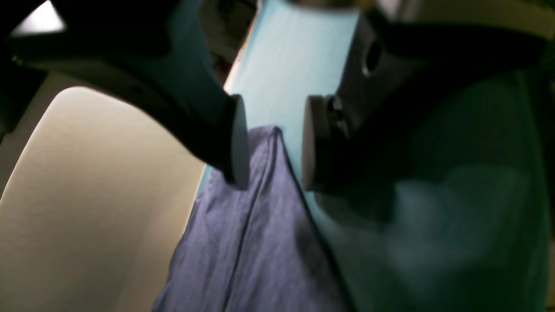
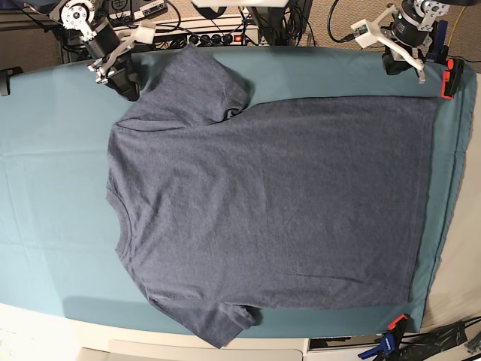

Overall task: Fold the T-shirt properly
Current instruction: 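Grasp the gray T-shirt's sleeve with the right gripper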

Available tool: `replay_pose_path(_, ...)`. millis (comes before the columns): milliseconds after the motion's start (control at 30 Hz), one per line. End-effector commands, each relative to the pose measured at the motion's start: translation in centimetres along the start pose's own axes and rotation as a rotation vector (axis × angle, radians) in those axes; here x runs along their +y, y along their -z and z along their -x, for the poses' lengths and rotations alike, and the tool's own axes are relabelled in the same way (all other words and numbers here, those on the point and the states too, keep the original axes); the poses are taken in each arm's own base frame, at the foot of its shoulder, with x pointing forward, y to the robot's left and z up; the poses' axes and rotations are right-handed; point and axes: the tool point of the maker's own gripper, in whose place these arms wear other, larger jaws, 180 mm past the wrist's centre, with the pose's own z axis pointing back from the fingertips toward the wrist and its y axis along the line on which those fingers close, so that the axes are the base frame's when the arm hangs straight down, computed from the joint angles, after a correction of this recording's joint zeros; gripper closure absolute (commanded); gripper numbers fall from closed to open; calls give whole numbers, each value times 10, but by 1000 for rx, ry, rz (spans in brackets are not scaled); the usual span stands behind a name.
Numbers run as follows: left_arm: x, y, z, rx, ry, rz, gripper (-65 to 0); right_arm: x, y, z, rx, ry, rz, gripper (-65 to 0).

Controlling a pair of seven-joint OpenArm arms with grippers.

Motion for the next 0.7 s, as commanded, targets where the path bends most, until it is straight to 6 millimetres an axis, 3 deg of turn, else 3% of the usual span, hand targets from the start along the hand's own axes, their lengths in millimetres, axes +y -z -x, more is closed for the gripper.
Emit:
replay_pose_path(0,6,-3,-1,-7,9,-22,-102,36,-11,-12,-50,-12,-160,-236)
replay_pose_path(167,6,-2,-1,-8,5,-20,-102,51,-19,-31,-96,-6,-216,-236)
replay_pose_path(300,6,-2,-1,-9,3,-20,-102,55,-12,-36,-96,-1,-251,-236)
replay_pose_path(467,6,-3,1,2,2,-19,-102,51,6,-38,-77,46,-273,-235)
replay_pose_path(667,6,-2,2,9,3,-20,-102,53,6,-29,-50,9,-288,-235)
